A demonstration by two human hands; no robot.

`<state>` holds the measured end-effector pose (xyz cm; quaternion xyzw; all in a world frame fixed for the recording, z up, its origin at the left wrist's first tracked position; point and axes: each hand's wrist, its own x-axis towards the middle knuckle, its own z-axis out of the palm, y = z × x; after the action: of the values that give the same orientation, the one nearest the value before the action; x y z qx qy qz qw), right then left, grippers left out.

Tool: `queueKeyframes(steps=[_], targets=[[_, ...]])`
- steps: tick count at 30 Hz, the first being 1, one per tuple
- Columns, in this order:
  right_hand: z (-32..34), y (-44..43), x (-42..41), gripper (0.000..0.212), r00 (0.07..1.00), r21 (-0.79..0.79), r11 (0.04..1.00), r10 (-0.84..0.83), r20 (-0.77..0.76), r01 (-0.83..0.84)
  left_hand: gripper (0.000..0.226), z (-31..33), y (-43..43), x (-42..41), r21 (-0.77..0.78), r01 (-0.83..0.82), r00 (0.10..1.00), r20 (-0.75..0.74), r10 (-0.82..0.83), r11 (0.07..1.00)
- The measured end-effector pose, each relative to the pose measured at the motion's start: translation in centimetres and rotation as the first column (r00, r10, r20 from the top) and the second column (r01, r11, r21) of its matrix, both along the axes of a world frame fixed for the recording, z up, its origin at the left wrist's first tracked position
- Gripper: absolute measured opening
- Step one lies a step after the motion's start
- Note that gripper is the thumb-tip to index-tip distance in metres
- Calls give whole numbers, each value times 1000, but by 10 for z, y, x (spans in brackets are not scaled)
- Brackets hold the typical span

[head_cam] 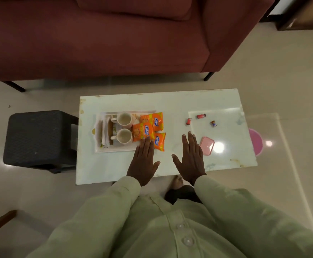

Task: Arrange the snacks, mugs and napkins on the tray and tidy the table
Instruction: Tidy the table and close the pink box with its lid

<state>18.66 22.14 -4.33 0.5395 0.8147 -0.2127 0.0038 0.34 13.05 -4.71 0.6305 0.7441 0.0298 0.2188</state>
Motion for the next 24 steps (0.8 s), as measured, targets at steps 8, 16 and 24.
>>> queueKeyframes(steps=[8, 16, 24], targets=[[16, 63, 96, 85, 1000, 7, 1000, -1, -11, 1, 81, 16, 38, 75, -32, -95, 995, -13, 95, 995], [13, 70, 107, 84, 1000, -19, 1000, -15, -17, 15, 83, 24, 54, 92, -47, -135, 990, 37, 136, 990], [-7, 78, 106, 85, 997, -30, 997, -73, -32, 72, 99, 0, 76, 101, -76, -103, 984, 139, 113, 992]])
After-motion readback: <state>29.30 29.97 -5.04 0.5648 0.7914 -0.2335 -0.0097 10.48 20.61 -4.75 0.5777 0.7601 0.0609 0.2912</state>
